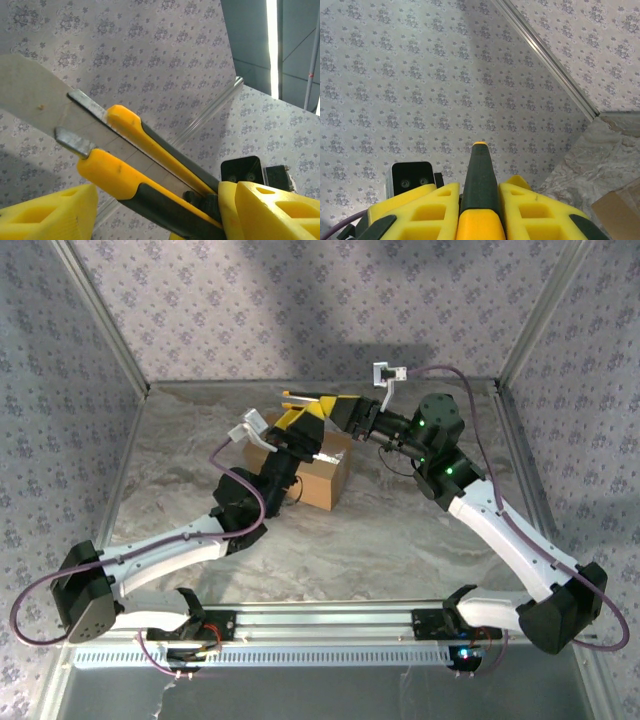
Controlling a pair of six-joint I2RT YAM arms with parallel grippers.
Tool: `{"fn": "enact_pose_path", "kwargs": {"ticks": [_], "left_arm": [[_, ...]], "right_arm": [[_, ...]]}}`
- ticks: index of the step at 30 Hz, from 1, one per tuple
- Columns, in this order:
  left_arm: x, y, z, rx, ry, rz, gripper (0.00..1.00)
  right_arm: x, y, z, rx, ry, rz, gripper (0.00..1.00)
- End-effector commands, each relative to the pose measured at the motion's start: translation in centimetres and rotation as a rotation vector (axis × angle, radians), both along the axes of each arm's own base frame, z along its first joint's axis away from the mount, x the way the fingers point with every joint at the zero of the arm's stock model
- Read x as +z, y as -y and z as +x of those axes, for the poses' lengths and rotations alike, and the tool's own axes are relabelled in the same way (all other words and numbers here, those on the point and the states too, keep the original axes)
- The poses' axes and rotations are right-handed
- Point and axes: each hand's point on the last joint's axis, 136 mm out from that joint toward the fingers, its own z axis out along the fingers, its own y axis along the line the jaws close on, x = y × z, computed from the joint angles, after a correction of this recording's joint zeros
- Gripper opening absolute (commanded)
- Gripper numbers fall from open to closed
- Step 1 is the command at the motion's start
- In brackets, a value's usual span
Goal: Unpack the express box
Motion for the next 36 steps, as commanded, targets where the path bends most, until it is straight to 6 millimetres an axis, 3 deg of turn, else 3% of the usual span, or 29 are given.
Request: {"fn": "enact_pose_path", "kwargs": {"ticks": [1,8,15,19,24,36], "left_arm": [[0.5,-0.6,-0.5,-0.013,0.002,-0.016,0.73],[-1.0,0.1,-0.7,-0.050,-0.053,0.059,0.74],[-5.2,-1.1,-1.0,-0.042,-0.181,0.174,0.74],[-7.4,-3.2,-1.5,0.002,-0.241,0.206,0.74],[-8.5,-6.3,-1.6,0.064,-0.277,0.236,0.73],[-10.4,-17.3,0.3,0.323,-0.471,0.313,0.70]], "right_arm": [[3.1,0.7,-0.9,-0.017,0.083,0.044,0.00],[3.4,1.5,0.0,-0.094,0.097,0.021,0.00],[3.7,4.4,2.4,-0.228,0.079,-0.030,0.00],[2.8,7.0,4.2,-0.315,0.036,-0.058,0.00],[1.3,9.2,5.7,-0.370,-0.010,-0.082,0.00],[-3.1,11.8,6.7,-0.459,-0.070,-0.335,0.00]]}}
